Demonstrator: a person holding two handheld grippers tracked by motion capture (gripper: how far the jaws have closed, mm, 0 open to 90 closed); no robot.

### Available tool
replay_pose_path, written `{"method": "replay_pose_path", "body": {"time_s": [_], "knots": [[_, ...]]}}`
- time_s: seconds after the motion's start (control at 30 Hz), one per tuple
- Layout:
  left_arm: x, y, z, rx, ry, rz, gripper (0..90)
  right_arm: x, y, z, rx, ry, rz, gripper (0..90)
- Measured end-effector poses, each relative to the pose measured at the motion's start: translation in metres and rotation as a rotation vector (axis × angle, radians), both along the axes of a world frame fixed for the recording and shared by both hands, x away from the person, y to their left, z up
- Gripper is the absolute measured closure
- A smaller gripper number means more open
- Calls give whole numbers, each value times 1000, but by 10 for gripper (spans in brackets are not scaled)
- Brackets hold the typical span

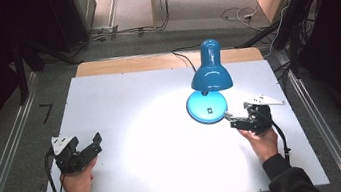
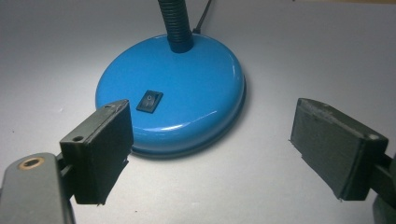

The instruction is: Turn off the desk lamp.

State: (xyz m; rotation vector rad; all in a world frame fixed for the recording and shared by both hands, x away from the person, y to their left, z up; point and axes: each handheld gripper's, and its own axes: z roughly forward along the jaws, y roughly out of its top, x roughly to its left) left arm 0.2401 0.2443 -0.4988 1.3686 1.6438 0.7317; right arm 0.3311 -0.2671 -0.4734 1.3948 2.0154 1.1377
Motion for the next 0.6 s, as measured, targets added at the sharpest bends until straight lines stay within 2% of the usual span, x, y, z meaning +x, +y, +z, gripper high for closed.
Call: {"method": "replay_pose_path", "body": {"time_s": [0.1,0.37,0.6], "knots": [[0,0,0,0,1,0,186,1,1,-1,-5,-2,-7,90],[0,0,0,-1,0,1,186,2,5,-3,-17,18,-7,114],[0,1,0,0,-1,-2,186,3,9,-3,-27,15,1,126]]}}
